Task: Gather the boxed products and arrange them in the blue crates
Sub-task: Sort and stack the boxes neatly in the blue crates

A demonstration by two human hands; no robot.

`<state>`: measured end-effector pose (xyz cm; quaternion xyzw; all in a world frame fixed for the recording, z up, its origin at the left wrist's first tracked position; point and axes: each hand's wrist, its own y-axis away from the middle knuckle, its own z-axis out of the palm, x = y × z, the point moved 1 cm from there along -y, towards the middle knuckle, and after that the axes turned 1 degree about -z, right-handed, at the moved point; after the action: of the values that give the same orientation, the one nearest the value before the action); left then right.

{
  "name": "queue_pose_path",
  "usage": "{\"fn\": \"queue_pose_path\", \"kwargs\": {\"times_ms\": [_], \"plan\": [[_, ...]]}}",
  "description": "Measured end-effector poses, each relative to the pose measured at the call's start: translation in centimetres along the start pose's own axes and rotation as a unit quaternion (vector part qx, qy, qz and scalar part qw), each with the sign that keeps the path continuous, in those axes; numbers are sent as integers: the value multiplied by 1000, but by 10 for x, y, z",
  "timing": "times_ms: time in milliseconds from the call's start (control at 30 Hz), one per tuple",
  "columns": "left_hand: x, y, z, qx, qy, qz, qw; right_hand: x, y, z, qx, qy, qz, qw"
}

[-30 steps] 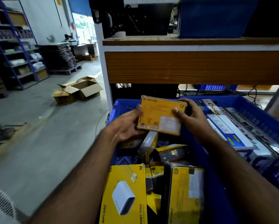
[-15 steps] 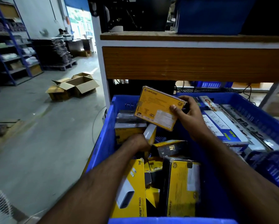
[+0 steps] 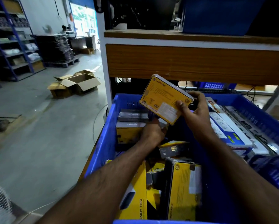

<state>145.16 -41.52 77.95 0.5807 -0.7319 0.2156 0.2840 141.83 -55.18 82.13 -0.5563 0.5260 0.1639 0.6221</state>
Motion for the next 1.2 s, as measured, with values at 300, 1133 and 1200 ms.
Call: {"fn": "queue_pose_path", "kwargs": {"times_ms": [300,1133,1200], "plan": [[6,16,15,-261,-22,28,965,12,2,13,-73,49,-30,996],[-37,2,-14,-303,-268,-54,913,53,5,110,-332,375,44,864],[-40,-1,-14,-305,-273,-43,911,53,-1,103,-364,378,38,850]]}}
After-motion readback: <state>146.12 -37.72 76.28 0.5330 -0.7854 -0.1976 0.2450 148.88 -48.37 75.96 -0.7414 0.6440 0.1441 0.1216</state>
